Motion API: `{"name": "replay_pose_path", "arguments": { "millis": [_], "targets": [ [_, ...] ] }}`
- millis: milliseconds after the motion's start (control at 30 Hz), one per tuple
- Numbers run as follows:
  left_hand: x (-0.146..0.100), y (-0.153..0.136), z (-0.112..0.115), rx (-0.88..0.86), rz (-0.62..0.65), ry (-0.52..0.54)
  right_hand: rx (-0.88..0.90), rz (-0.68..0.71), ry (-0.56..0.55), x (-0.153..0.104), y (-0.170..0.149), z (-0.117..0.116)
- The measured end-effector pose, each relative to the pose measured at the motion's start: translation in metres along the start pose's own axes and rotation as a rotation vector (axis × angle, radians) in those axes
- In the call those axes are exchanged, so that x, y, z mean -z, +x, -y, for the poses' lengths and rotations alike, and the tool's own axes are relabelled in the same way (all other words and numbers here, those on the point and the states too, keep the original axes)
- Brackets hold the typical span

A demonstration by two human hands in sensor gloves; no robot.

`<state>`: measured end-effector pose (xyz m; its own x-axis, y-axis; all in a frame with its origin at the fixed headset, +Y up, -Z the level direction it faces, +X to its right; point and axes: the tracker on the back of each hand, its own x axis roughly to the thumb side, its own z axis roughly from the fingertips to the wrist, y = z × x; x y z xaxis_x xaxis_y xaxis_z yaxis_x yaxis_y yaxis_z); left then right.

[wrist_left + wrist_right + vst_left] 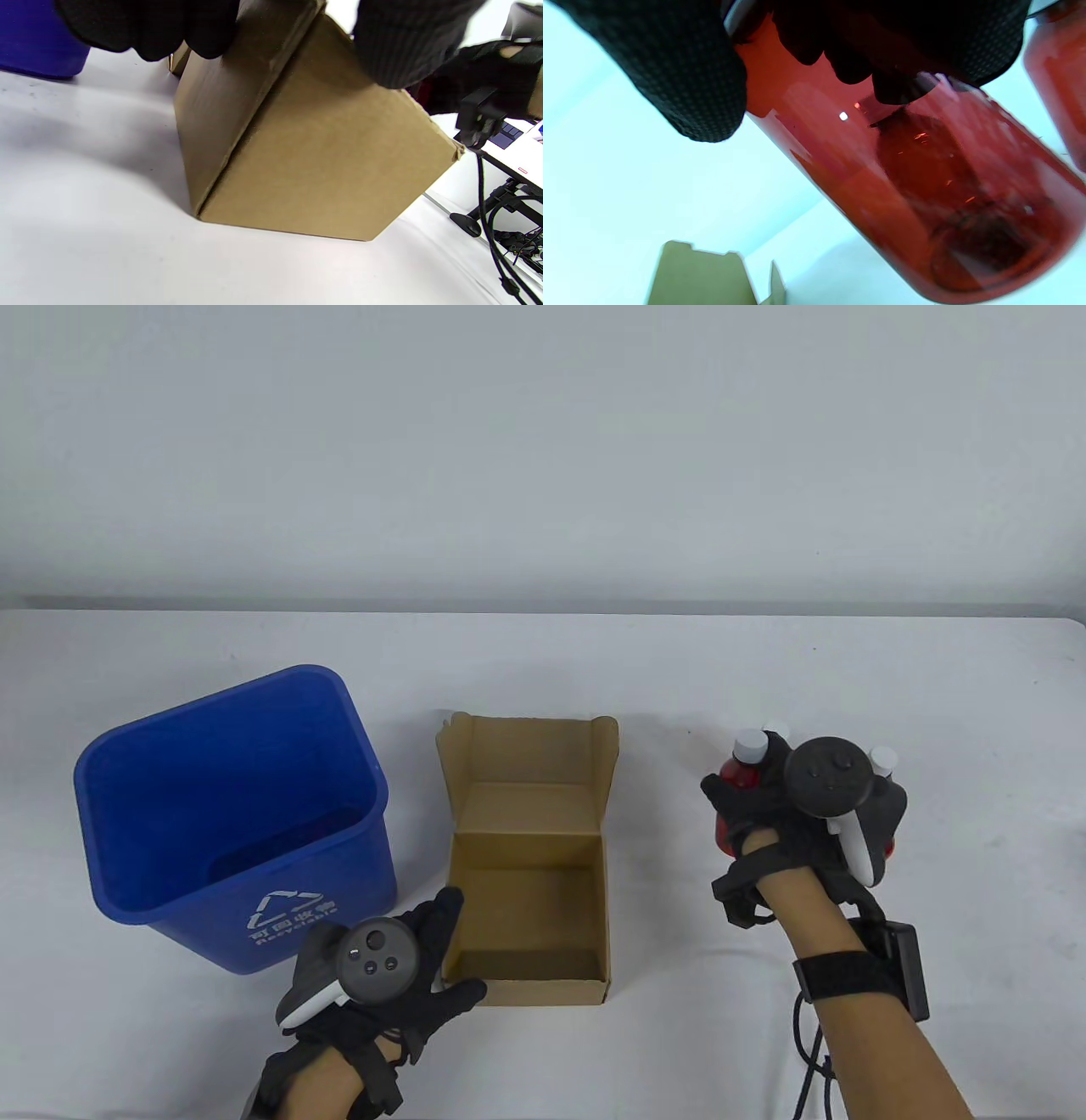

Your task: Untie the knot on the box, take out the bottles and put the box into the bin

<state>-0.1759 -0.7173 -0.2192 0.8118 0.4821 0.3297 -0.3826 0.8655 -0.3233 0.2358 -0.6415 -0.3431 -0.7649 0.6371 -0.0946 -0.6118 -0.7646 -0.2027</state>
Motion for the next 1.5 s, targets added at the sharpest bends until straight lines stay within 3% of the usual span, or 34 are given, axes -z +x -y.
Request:
{"name": "replay_pose_path", "arguments": {
  "millis": [133,400,1000,1267,1500],
  "targets": [
    [0.000,0.000,0.000,-0.001,0.001,0.001,0.036,0.043,-0.074,-0.002,-0.026,-0.009],
    [0.001,-0.001,0.000,-0.007,0.004,0.002,0.105,0.070,-0.084,-0.003,-0.060,-0.037],
    [0.001,-0.003,0.000,-0.008,-0.003,0.005,0.104,0.068,-0.105,-0.004,-0.088,-0.059],
    [0.001,-0.002,0.000,0.002,-0.008,0.009,0.149,0.119,-0.129,-0.010,-0.082,-0.041],
    [-0.001,-0.001,-0.002,0.003,-0.004,0.031,0.164,0.225,-0.211,-0.026,-0.065,-0.009]
  ]
}}
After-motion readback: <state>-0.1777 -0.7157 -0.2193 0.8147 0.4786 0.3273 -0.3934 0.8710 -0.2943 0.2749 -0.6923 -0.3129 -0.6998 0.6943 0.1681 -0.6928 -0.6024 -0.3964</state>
